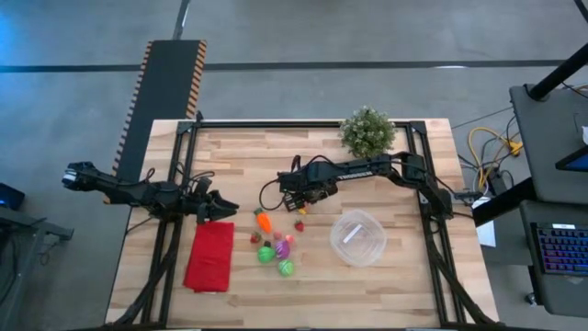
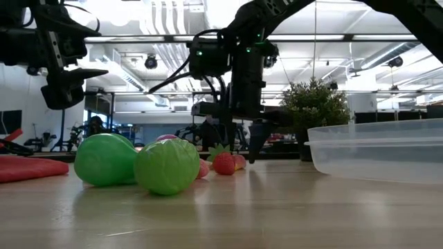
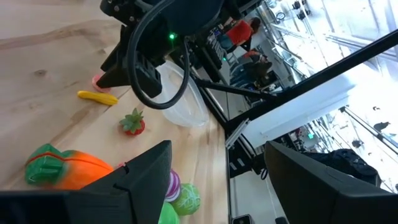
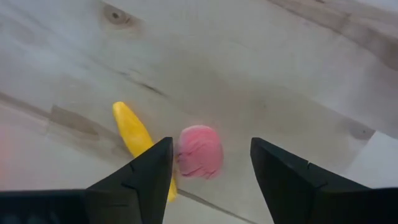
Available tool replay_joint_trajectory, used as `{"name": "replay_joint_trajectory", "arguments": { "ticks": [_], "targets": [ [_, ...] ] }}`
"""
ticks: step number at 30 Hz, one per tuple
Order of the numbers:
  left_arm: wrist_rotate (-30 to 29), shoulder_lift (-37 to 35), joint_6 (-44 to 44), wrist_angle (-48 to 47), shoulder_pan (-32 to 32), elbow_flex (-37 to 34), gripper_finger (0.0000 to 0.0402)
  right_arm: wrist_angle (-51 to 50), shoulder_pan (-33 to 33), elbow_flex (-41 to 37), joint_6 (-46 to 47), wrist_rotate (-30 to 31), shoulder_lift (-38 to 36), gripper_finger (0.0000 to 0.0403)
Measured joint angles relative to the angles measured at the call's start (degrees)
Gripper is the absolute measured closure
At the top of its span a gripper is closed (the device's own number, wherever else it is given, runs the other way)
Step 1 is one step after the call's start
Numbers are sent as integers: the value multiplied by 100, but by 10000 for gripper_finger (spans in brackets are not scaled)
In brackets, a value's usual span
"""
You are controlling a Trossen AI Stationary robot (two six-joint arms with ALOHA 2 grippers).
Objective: Pick and placing Produce into tupperware
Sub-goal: Put the top pink peach into the transparent bin
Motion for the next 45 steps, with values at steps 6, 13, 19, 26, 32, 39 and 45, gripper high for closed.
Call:
{"name": "replay_joint_trajectory", "arguments": {
  "ticks": [6,13,19,26,32,39,45],
  "targets": [
    [2,-4,0,-156,0,0,158,100,80,0,86,-45,0,195],
    [5,-10,-17,-235,-3,0,158,103,161,-70,143,-25,26,196],
    [7,-11,-20,-232,-4,0,158,119,153,-85,98,120,28,220],
    [7,0,-20,-235,-2,0,158,247,153,-85,-3,86,28,252],
    [7,-5,-22,-260,-2,0,158,243,155,-85,-33,107,28,277],
    [7,-7,-35,-259,-2,0,158,152,274,-5,-260,108,-29,311],
    [7,-3,-33,-257,2,0,158,-439,597,23,-202,339,-696,292]
  ]
}}
